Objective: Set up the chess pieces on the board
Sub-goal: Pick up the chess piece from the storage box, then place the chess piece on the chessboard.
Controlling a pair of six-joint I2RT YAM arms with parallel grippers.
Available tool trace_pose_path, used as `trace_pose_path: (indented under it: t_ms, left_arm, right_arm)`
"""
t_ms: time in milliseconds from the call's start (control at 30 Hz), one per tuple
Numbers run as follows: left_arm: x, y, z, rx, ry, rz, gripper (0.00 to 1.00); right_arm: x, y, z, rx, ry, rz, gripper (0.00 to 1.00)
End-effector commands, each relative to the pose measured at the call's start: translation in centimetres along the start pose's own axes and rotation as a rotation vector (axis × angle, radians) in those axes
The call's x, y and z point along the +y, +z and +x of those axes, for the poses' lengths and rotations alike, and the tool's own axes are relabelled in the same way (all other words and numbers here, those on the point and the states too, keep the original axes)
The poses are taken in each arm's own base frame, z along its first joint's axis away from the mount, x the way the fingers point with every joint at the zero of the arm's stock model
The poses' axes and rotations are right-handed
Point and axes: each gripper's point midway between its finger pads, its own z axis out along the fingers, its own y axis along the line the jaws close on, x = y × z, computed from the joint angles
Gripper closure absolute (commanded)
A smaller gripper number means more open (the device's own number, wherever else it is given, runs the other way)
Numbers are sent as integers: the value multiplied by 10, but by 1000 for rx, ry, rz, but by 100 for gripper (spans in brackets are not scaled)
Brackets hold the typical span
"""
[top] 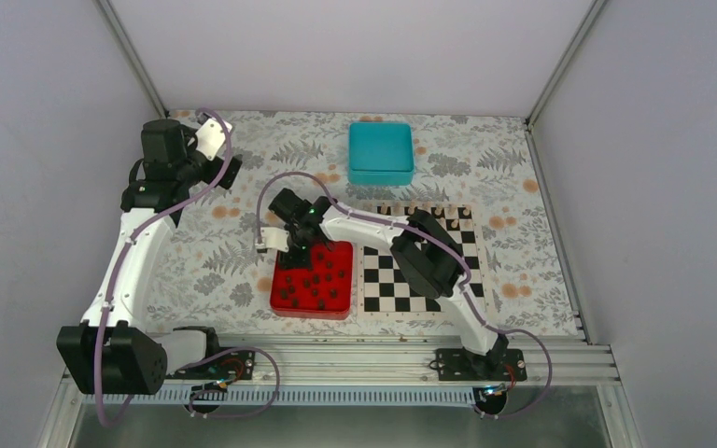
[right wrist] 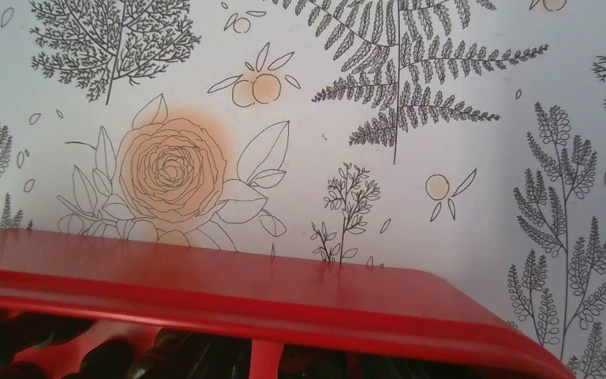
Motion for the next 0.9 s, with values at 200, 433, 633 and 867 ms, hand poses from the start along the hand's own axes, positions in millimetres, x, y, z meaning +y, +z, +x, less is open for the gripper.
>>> trace_pose_path:
  t_ms: [200, 433, 633, 867]
  left_arm:
    - [0, -4, -1, -16, 10, -3, 0]
    - [-1, -3, 0, -17, 5, 6, 0]
    - [-2, -3, -1, -20, 4, 9, 0]
    - [-5, -2, -2, -27, 3, 24, 0]
  right_arm:
    - [-5, -2, -8, -2, 3, 36, 81]
    - [-5, -46, -26, -52, -16, 77, 90]
    - [3, -123, -33, -126, 10, 60, 92]
    - [8, -195, 23, -94, 103, 129, 95]
